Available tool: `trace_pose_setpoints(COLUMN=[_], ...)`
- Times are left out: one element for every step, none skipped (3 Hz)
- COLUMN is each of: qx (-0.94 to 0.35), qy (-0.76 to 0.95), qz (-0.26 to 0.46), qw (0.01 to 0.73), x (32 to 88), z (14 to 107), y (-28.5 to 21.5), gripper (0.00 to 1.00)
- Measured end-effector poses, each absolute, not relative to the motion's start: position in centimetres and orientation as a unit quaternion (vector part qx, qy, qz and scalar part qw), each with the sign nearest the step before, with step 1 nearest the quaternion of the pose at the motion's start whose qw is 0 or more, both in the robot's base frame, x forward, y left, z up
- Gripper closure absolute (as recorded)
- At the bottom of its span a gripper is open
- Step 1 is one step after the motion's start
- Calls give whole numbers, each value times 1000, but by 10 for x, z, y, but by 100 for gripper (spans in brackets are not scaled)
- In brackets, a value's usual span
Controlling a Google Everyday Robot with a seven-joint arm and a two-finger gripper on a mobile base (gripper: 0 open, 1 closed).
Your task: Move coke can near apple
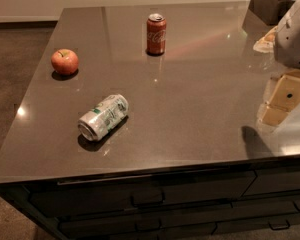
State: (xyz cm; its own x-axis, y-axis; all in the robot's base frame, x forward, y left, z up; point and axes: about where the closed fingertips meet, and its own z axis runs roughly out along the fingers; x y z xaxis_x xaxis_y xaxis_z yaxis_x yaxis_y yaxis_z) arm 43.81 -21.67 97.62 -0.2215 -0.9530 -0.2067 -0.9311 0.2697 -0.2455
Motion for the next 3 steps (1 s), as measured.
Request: trace_pose_setpoints(qx=[-602,-596,-577], qy=[782,787,800], qz=[-33,-20,-8], qw=[159,158,164], x=[441,456,504], z=[977,980,987], y=[-215,-207,-193], gripper=[0,0,0])
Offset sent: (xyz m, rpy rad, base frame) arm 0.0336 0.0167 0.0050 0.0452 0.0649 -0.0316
